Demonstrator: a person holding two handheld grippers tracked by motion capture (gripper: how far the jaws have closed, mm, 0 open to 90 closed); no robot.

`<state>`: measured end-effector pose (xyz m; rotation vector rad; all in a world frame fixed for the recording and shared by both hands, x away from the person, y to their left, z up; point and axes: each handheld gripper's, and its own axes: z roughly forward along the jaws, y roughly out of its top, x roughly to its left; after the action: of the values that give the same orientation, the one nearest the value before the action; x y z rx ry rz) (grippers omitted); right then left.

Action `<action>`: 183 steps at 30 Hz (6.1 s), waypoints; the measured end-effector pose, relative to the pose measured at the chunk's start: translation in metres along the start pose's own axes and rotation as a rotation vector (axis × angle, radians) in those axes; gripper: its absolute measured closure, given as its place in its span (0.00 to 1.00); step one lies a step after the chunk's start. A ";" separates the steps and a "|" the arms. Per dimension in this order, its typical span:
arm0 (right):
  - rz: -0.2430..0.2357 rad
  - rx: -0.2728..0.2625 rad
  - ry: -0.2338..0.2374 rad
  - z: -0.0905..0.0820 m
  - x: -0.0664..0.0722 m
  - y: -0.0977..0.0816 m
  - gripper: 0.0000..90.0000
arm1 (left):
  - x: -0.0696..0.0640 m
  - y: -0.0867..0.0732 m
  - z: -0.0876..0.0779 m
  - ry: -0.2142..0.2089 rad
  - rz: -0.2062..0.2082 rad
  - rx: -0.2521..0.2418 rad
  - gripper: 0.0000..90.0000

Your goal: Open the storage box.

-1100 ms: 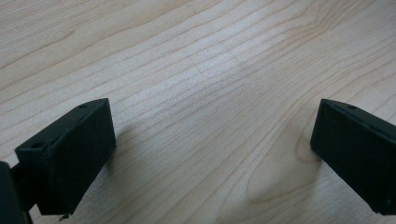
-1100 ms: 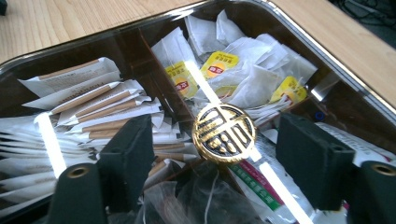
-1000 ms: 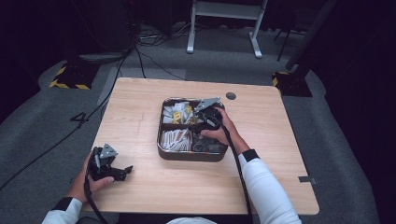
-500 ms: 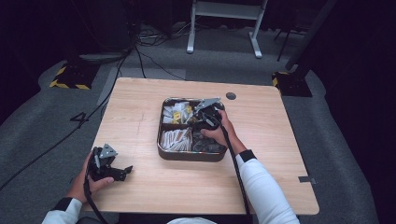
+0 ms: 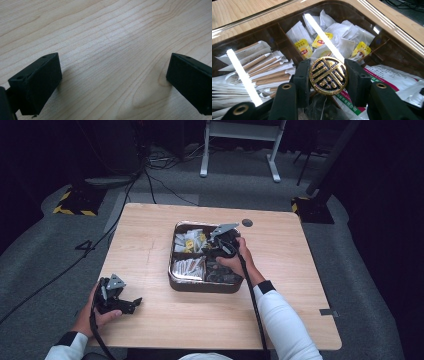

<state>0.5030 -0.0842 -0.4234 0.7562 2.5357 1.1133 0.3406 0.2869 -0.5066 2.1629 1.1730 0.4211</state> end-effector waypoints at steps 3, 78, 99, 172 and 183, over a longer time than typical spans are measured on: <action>-0.003 -0.007 -0.006 -0.005 0.000 0.003 0.65 | 0.000 0.000 0.000 0.000 0.000 0.000 0.00; 0.161 -0.014 -0.270 -0.147 -0.098 -0.095 0.65 | 0.000 0.000 0.000 0.001 0.000 0.000 0.00; 0.214 0.007 -0.287 -0.162 -0.112 -0.144 0.65 | 0.000 0.000 0.000 0.001 0.000 0.000 0.00; 0.355 0.022 -0.245 -0.128 -0.123 -0.194 0.40 | 0.000 0.000 0.000 0.000 0.000 0.000 0.00; 0.351 -0.011 -0.252 -0.131 -0.118 -0.183 0.28 | 0.001 0.000 0.000 -0.003 0.002 0.000 0.00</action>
<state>0.4787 -0.3335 -0.4677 1.2877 2.2387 1.0506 0.3409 0.2874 -0.5066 2.1641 1.1695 0.4187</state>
